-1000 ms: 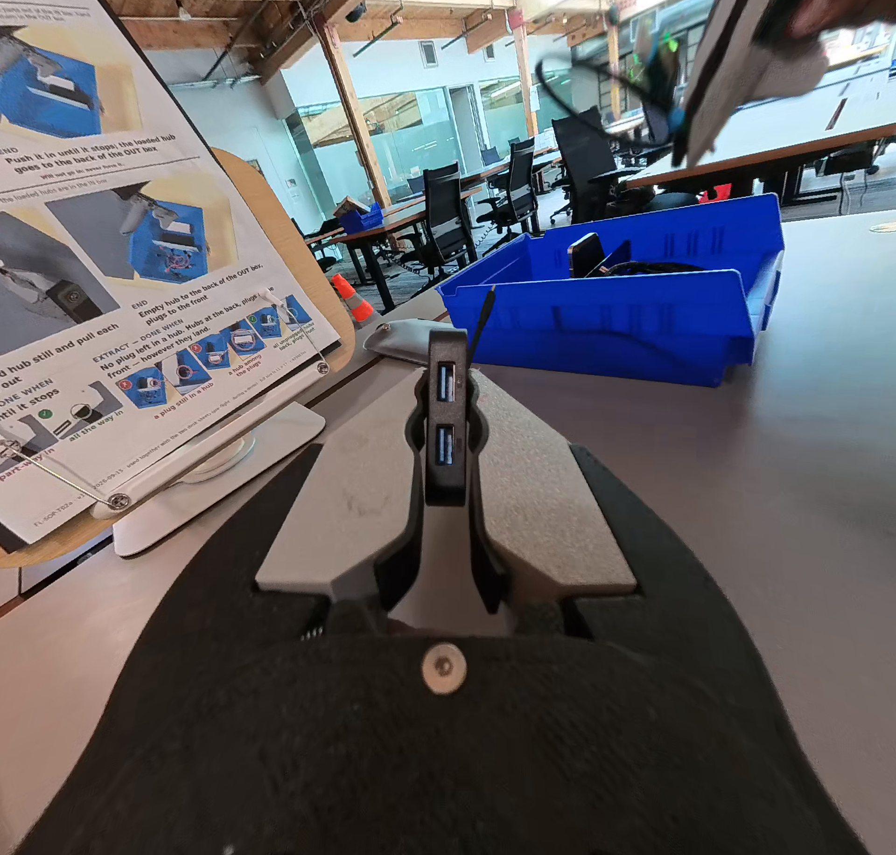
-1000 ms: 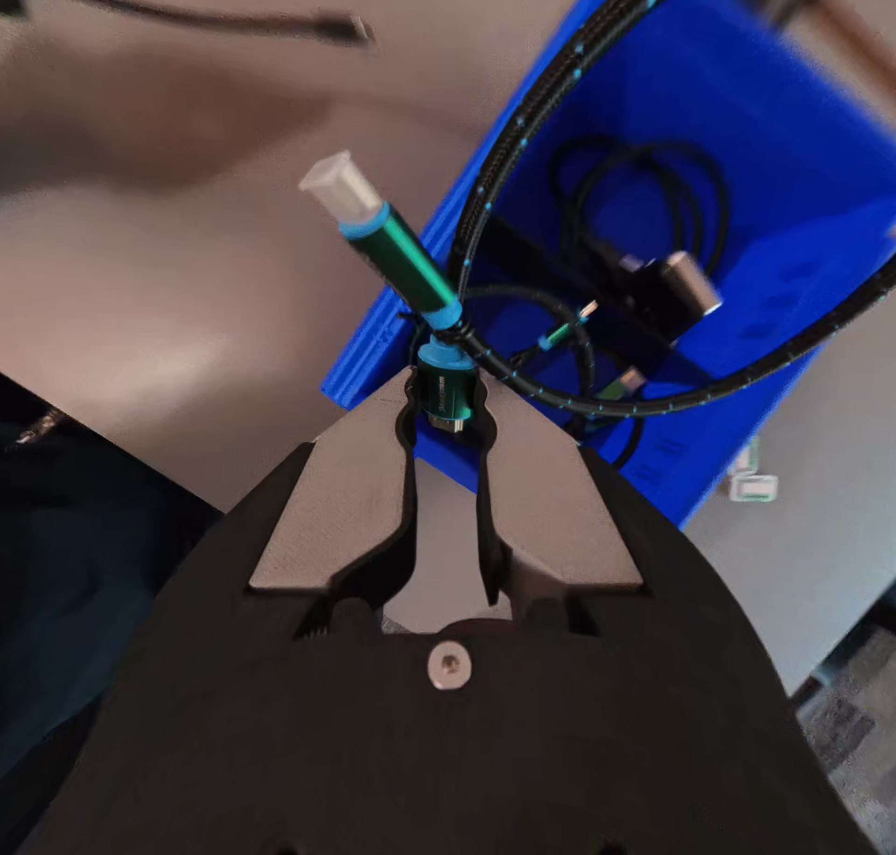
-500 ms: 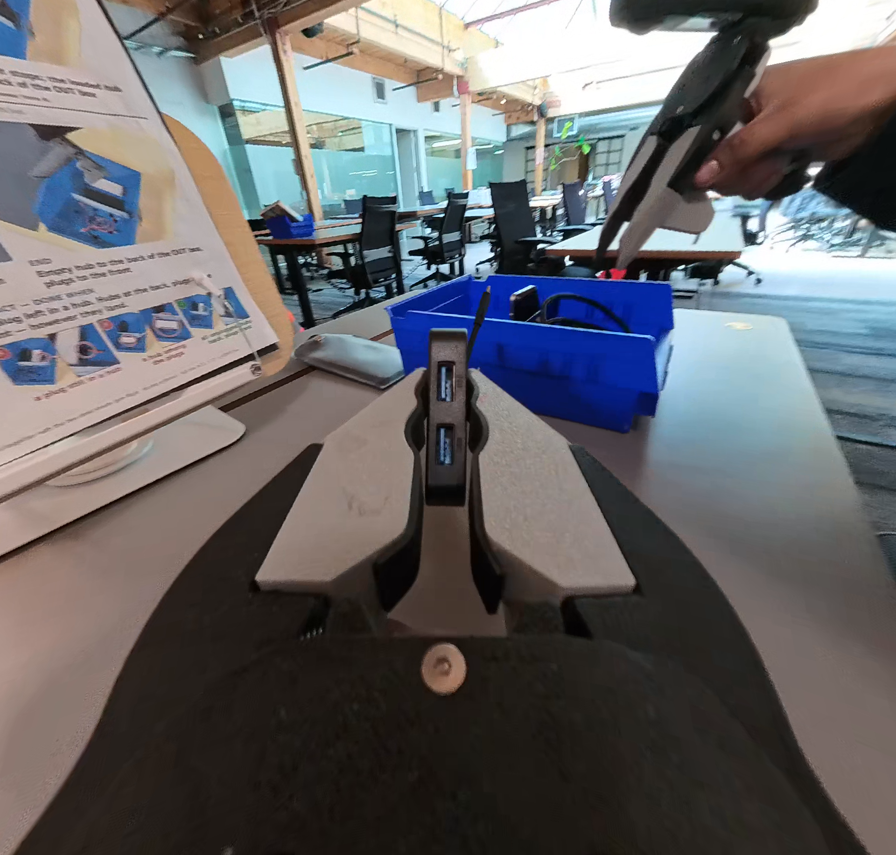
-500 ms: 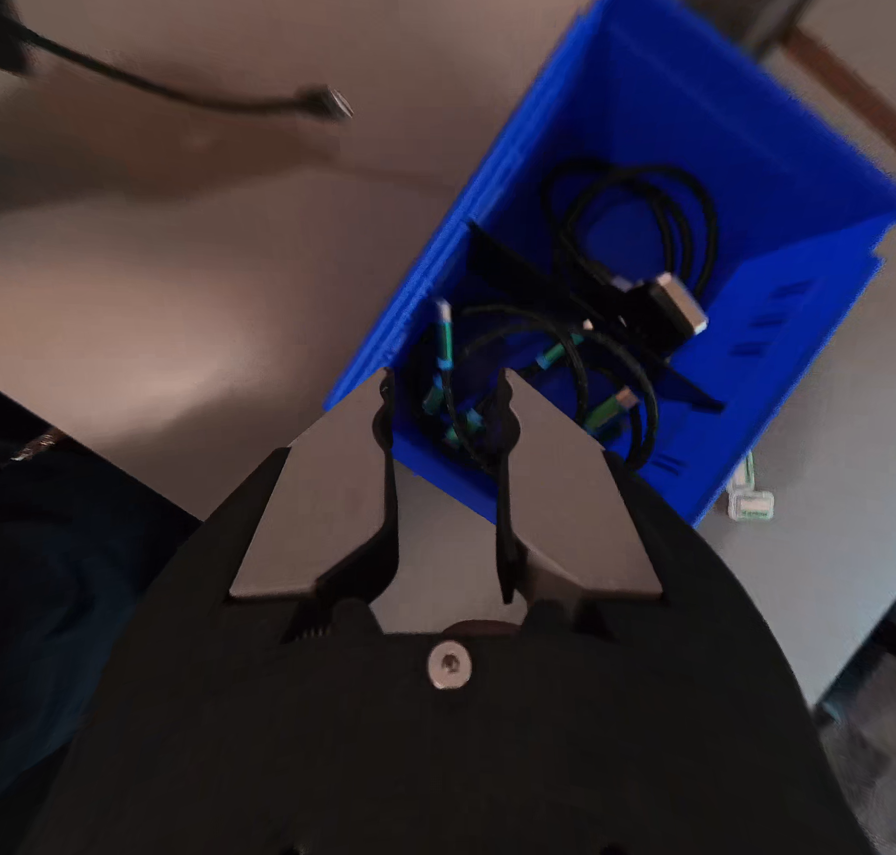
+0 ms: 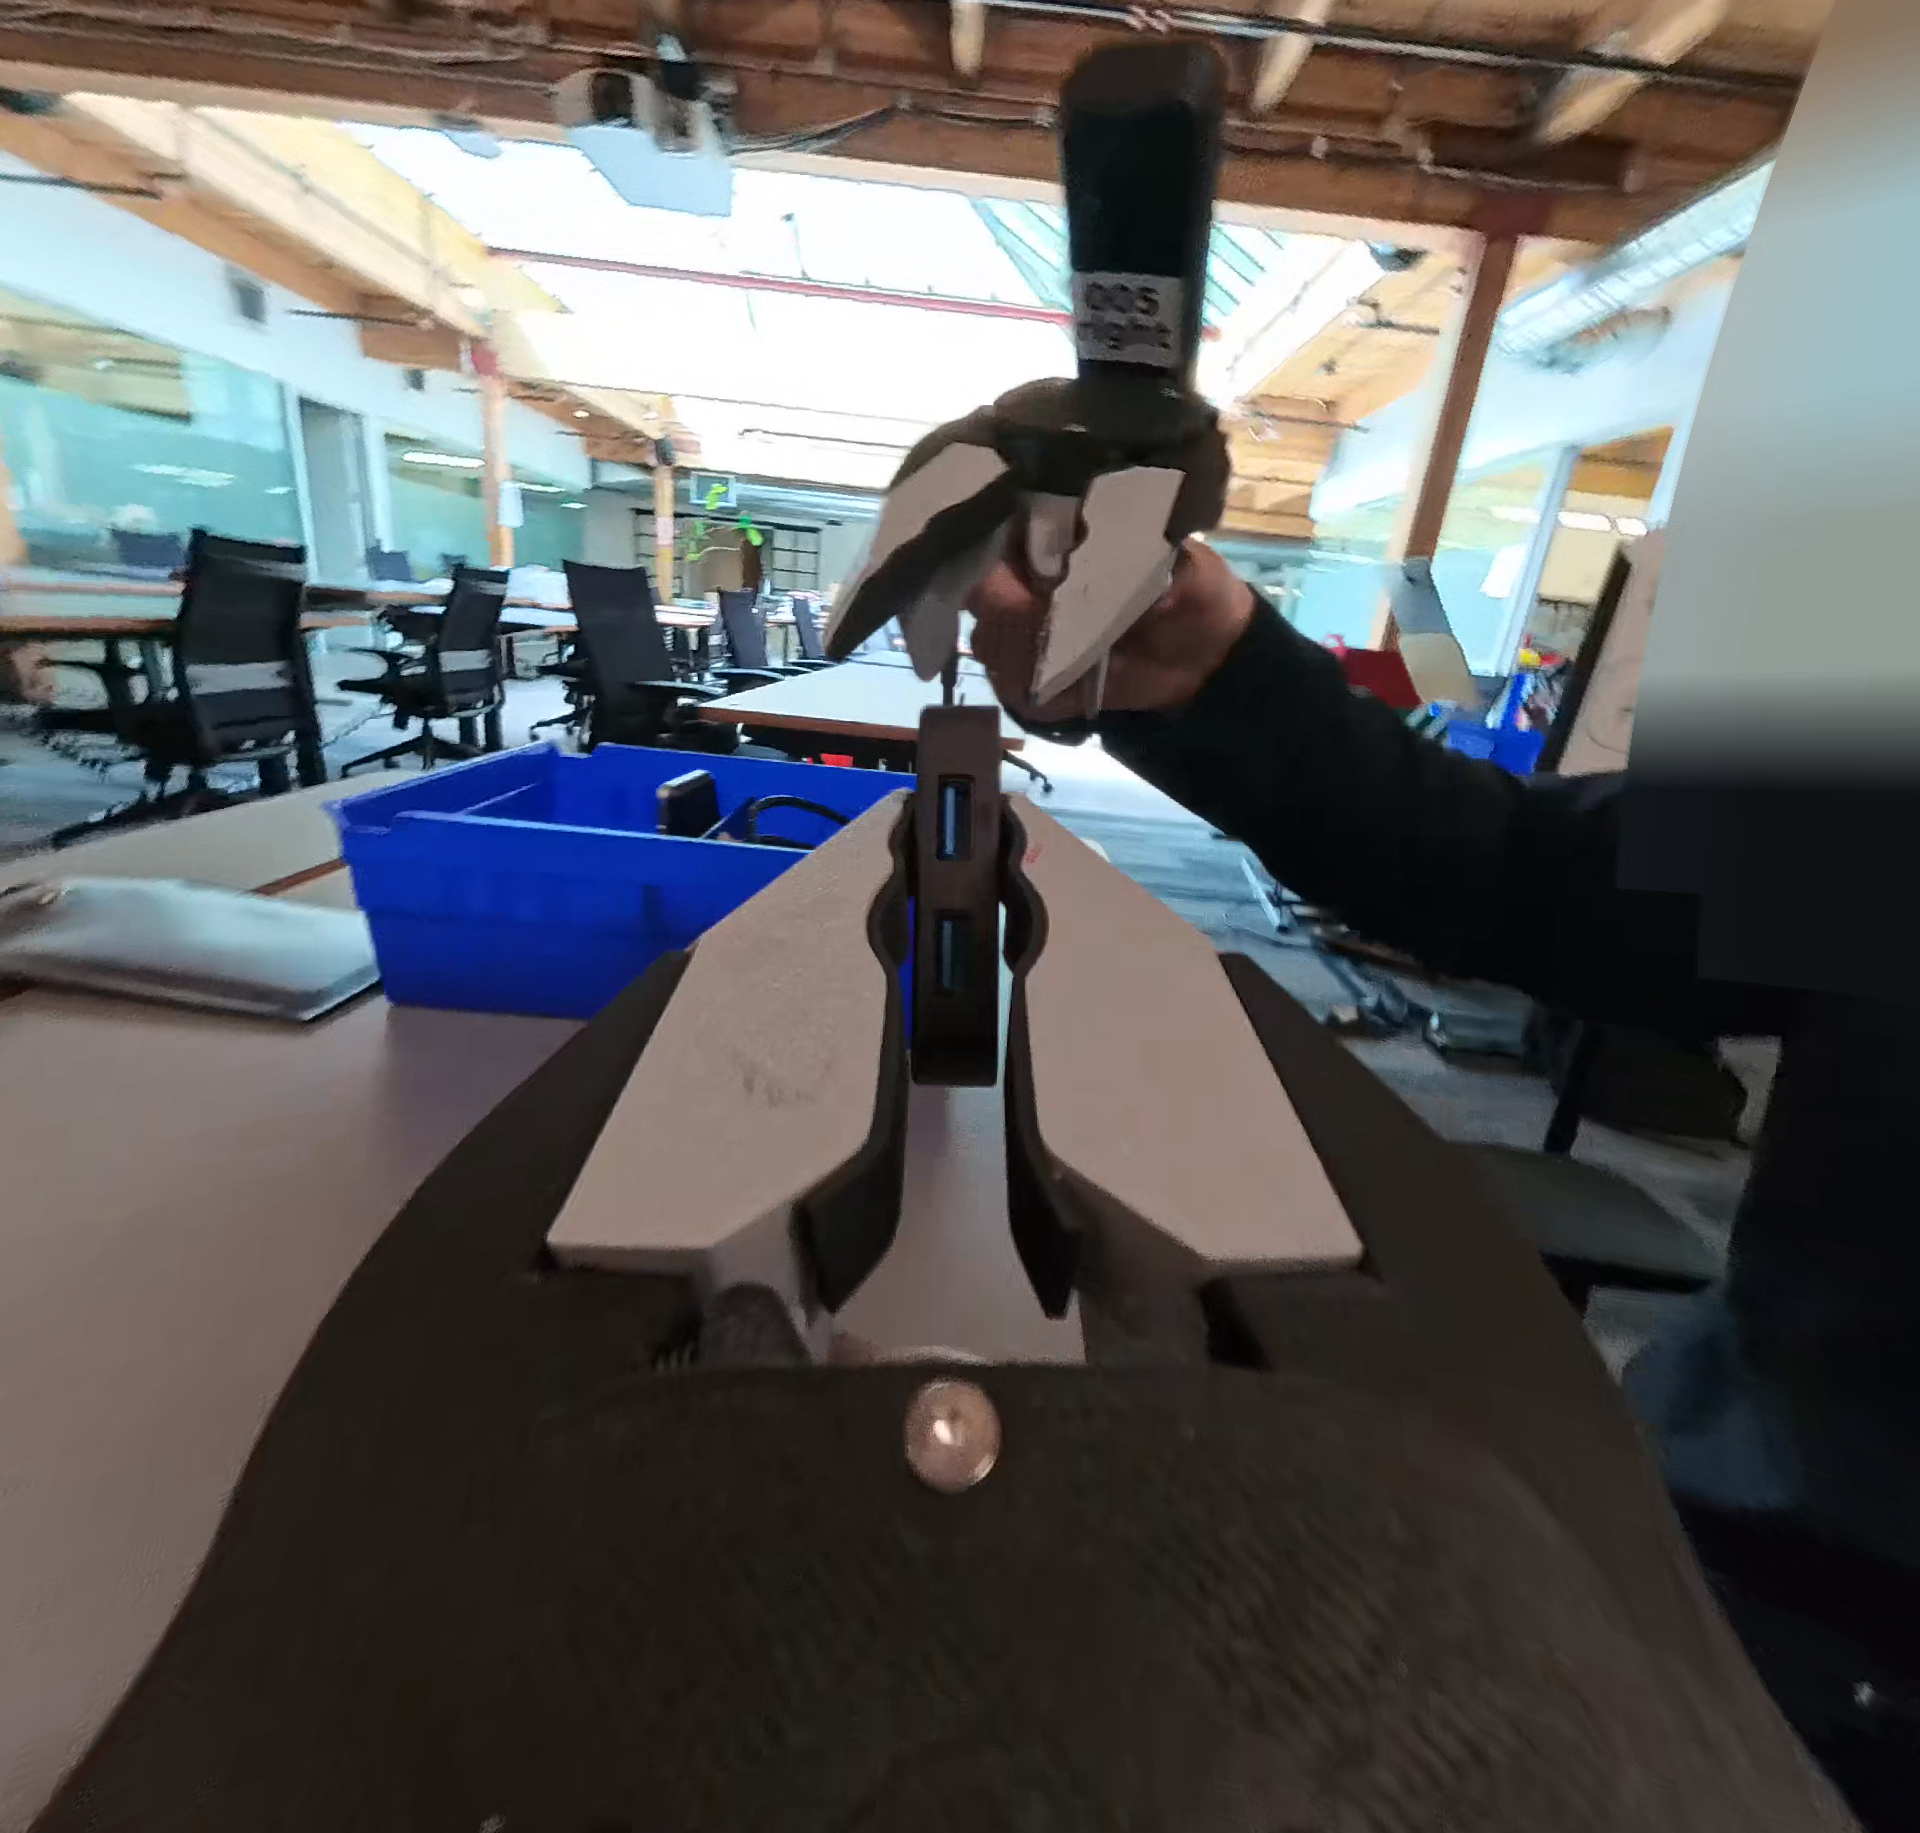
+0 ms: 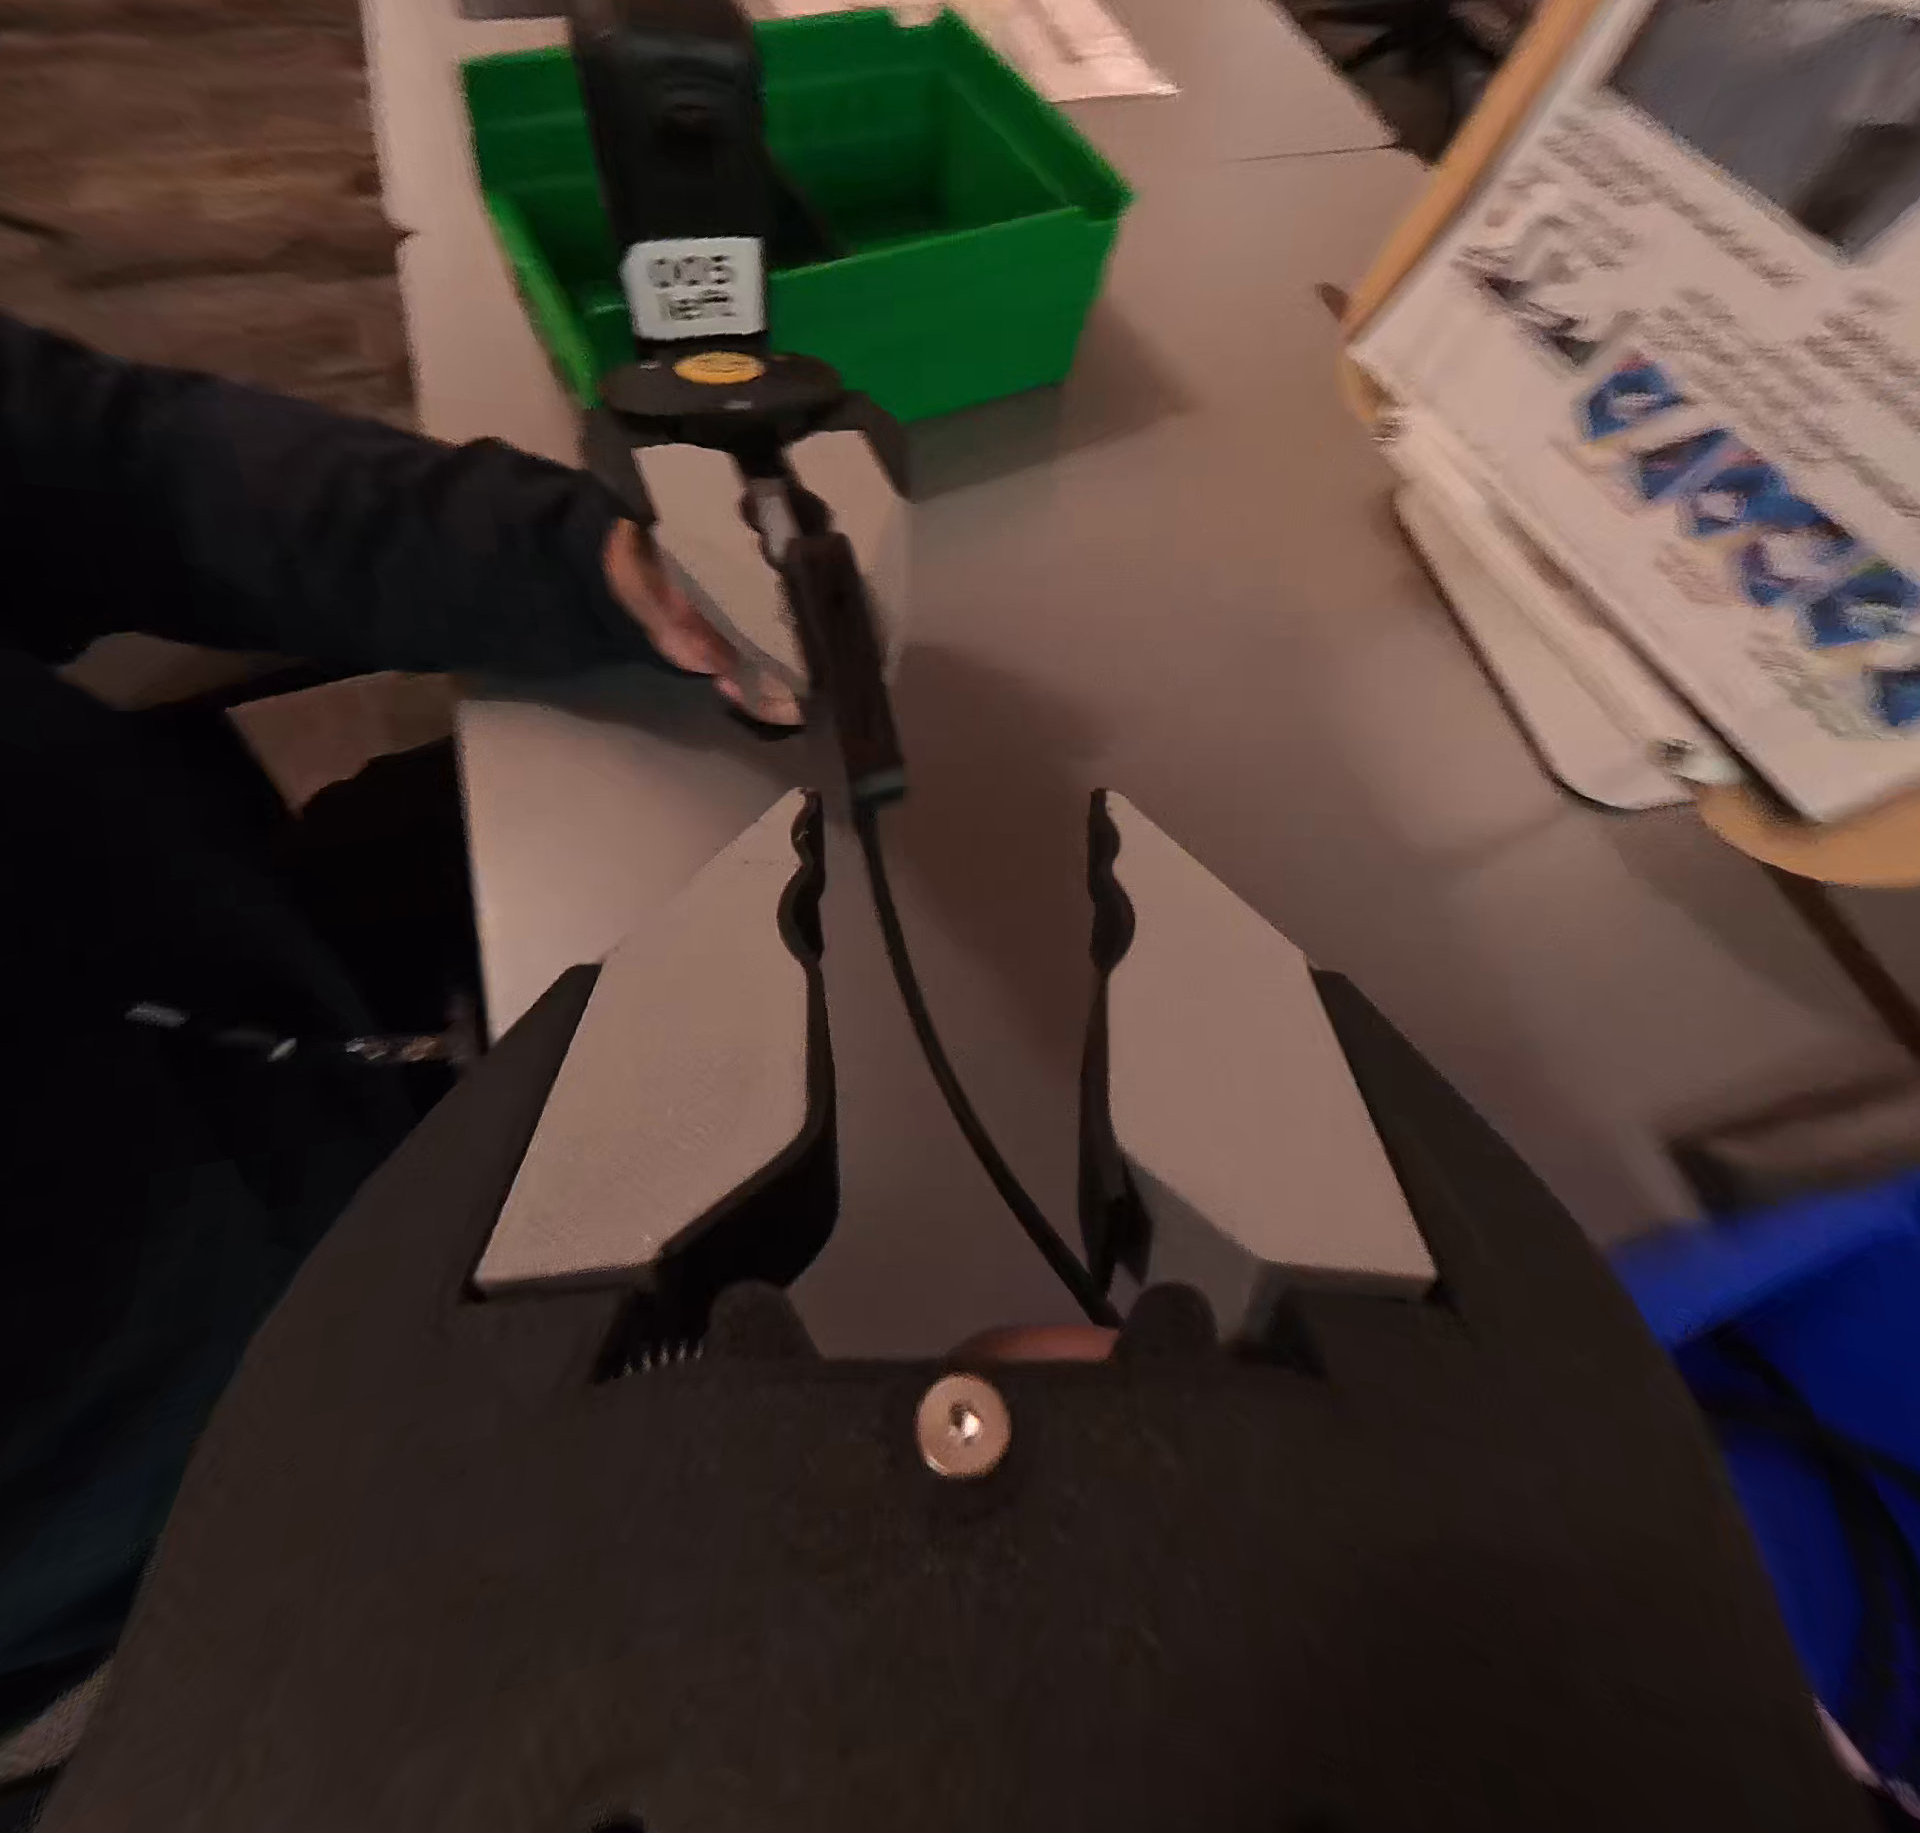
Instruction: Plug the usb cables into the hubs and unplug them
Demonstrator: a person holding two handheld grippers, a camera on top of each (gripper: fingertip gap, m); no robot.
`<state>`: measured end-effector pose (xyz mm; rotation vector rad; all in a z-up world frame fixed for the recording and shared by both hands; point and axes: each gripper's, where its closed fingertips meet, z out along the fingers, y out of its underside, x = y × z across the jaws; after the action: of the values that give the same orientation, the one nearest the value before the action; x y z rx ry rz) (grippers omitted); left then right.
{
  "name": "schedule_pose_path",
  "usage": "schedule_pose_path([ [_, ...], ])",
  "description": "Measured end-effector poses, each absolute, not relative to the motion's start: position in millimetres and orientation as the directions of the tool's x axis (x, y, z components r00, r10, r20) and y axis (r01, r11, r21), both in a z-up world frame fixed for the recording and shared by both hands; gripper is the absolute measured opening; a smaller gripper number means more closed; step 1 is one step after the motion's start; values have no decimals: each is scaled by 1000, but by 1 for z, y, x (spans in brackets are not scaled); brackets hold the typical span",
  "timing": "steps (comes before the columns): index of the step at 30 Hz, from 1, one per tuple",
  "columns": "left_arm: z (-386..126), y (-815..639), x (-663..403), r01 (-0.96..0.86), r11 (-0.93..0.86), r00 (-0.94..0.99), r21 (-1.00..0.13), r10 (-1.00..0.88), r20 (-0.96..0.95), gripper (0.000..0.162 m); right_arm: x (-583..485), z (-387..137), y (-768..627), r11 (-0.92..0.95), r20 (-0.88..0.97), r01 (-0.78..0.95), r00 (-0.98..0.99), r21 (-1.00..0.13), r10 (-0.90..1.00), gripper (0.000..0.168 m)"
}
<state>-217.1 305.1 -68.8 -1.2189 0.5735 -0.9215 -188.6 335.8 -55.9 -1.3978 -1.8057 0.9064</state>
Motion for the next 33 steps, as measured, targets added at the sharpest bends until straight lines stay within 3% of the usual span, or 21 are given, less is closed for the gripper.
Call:
schedule_pose_path([
  [3, -69, 292, -202, 213, 143, 506, -966, -862, -16, 11, -200, -78, 304, 228, 35, 549, -339, -804, 940, 45],
  [6, -68, 290, -200, 201, 159, 509, -967, -860, -35, 11, -203, -99, 292, 282, 31, 575, -406, -768, 913, 12],
  [11, -66, 295, -204, 259, 94, 500, -961, -864, 50, 13, -205, -98, 295, 245, 20, 557, -380, -794, 925, 11],
  [14, -72, 320, -223, 266, 58, 628, -962, -768, 127, 28, -199, -92, 327, 273, 147, 595, -252, -756, 957, 11],
  [18, -87, 348, -260, 306, -21, 747, -952, -615, 254, 28, -169, -29, 407, 234, 340, 580, 79, -780, 937, 11],
  [21, -99, 356, -264, 319, -93, 750, -943, -583, 312, 24, -123, 43, 483, 263, 531, 556, 399, -789, 747, 11],
  [23, -110, 359, -258, 284, -147, 752, -948, -579, 315, 24, -95, 67, 522, 257, 600, 597, 491, -760, 631, 11],
  [26, -127, 361, -247, 189, -194, 773, -963, -576, 268, 23, -88, 39, 557, 156, 559, 671, 441, -725, 702, 11],
  [28, -135, 361, -240, 144, -214, 776, -966, -582, 244, 23, -90, -12, 580, 33, 478, 737, 403, -675, 780, 12],
  [31, -144, 360, -231, 109, -243, 758, -964, -607, 238, 23, -89, -94, 612, -146, 391, 829, 401, -540, 828, 40],
  [33, -151, 359, -227, 82, -266, 751, -960, -617, 235, 24, -84, -109, 631, -172, 445, 845, 427, -506, 788, 35],
])
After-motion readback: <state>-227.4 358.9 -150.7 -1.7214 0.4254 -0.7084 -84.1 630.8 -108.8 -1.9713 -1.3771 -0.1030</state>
